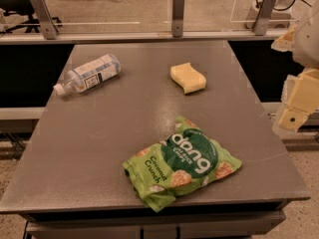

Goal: Move blue plastic bottle near green rice chip bag

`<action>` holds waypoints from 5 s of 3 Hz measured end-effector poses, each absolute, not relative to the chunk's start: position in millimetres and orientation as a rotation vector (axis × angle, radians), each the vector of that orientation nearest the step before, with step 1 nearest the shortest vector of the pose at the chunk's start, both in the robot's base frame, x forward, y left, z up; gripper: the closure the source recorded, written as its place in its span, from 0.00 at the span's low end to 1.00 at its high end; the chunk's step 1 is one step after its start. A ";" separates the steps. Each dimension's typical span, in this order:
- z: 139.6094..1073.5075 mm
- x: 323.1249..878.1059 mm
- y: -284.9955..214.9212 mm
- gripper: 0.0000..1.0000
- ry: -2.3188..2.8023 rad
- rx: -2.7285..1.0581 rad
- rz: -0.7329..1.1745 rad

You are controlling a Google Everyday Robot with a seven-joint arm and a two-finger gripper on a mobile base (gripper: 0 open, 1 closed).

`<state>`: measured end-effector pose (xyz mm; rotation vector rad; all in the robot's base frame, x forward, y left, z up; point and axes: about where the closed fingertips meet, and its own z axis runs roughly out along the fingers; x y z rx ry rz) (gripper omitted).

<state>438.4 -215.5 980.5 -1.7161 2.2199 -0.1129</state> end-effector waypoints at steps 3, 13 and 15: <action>983.0 549.9 -162.3 0.00 2.040 -1.901 -0.165; 855.5 668.8 192.7 0.18 0.855 -2.721 -0.088; 843.8 661.4 204.8 0.64 0.780 -2.770 -0.052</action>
Offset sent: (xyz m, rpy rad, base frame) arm 0.1095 0.0461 0.0049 -0.0184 -0.0614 0.1598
